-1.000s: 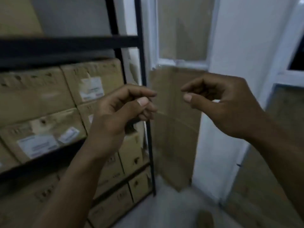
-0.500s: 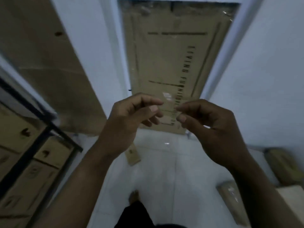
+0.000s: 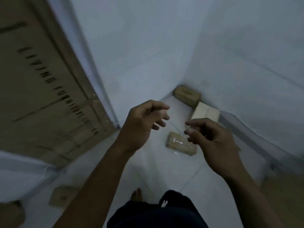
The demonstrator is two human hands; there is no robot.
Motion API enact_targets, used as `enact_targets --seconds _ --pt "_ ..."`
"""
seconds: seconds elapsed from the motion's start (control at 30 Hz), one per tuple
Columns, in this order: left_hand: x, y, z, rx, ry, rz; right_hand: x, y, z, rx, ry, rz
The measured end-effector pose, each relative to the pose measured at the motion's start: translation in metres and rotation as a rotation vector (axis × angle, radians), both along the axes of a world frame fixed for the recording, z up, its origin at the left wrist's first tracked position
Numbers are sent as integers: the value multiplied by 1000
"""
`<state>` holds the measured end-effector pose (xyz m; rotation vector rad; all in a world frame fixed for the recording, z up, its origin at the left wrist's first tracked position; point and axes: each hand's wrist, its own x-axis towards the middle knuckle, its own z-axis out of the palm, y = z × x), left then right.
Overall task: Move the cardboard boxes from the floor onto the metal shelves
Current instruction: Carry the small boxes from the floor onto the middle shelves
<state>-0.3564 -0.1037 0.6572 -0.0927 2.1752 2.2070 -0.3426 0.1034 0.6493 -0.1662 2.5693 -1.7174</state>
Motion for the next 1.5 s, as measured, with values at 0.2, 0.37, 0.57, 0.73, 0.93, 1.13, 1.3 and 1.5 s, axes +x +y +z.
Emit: enact_targets --seconds 0.2,0.37,0.57,0.73,0.93,1.13,1.3,1.5 --pt "-74 53 -41 34 -134 -245 -16 59 -25 10 -95 -336" --pt "-138 103 -84 -62 -264 -384 -54 111 -54 20 -131 -501" --pt "-240 171 -138 -117 -377 -356 -158 196 -110 24 -231 -536" --pt "-347 240 -196 -147 -473 -129 -295 294 -176 95 -344 -495" --pt "-436 308 -314 -212 -604 -45 -408 375 -302 269 -502 -350" --pt "-492 357 -491 -105 -807 112 -469 422 -493 370 -651 -312" --pt "-531 388 -631 -208 -818 69 -498 432 -635 326 -841 -286" --pt "-556 379 -744 -755 -746 -214 -521 431 -737 -31 -1034 -527"
